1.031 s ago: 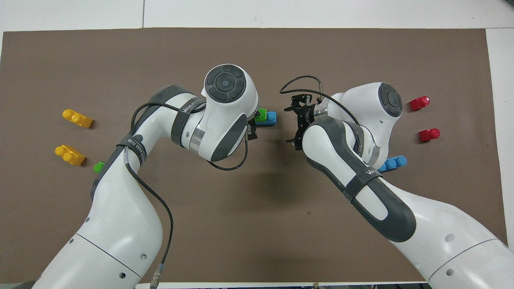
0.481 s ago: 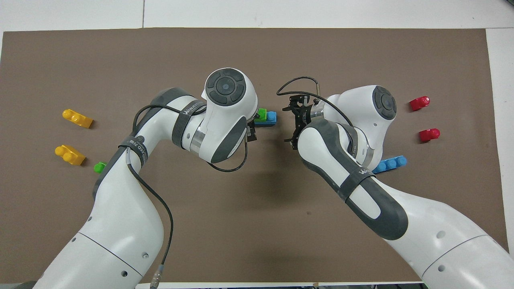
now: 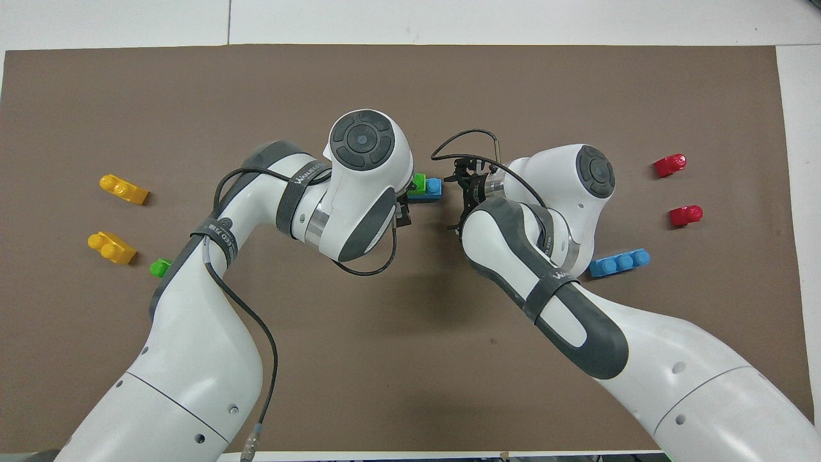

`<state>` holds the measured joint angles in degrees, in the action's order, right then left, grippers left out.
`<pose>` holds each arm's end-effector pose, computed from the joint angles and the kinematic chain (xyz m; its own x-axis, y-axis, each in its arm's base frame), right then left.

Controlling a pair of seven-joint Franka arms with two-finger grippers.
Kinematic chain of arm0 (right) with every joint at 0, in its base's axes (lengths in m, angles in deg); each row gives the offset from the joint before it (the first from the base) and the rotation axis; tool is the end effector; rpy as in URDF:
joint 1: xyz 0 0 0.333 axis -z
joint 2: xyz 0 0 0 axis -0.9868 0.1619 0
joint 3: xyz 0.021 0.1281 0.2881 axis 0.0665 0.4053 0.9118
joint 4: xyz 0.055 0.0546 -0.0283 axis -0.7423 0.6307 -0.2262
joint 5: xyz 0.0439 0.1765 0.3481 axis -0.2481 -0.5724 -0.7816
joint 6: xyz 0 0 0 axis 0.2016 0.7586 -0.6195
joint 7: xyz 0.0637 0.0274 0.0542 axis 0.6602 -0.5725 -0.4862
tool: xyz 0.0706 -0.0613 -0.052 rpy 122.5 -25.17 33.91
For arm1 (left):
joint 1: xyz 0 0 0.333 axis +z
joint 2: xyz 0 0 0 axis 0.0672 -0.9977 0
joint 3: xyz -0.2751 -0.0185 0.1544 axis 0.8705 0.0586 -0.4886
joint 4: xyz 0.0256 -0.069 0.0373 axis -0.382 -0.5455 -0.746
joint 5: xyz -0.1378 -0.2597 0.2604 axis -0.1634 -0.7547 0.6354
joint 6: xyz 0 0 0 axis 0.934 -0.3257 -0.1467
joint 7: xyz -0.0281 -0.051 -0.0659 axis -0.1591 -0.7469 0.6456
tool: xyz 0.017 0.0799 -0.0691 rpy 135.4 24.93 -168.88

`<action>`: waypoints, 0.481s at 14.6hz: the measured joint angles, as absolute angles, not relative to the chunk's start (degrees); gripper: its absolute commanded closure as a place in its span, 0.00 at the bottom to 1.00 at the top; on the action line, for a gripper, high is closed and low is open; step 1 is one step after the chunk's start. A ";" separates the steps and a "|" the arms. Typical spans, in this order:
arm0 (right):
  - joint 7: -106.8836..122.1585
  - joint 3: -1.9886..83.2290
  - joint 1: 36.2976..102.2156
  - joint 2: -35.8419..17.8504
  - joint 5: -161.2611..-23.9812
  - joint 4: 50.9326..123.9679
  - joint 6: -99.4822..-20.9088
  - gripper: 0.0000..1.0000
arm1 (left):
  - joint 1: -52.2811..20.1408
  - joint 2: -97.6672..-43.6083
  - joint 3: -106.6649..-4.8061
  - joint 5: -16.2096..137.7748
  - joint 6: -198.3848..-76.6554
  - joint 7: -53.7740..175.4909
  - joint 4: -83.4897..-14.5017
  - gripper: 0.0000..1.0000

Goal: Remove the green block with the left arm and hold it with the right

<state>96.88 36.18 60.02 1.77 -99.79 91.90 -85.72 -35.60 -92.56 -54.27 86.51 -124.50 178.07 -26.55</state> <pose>0.5977 0.2532 0.2809 0.0702 -0.8910 -0.4486 -0.9951 -0.0313 -0.0934 0.5807 -0.4139 0.3519 -0.1170 0.9876 -0.1048 0.9902 0.1242 0.0643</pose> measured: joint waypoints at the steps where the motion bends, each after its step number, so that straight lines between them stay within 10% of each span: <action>1: 96.88 36.18 60.00 1.86 -99.79 91.86 -86.09 0.03 | -35.63 -92.56 -54.27 86.51 -124.52 178.07 -26.55 0.00; 7: 96.88 36.15 60.01 1.97 -99.80 91.07 -86.72 0.03 | -35.83 -92.56 -54.27 86.51 -124.76 178.09 -26.58 0.00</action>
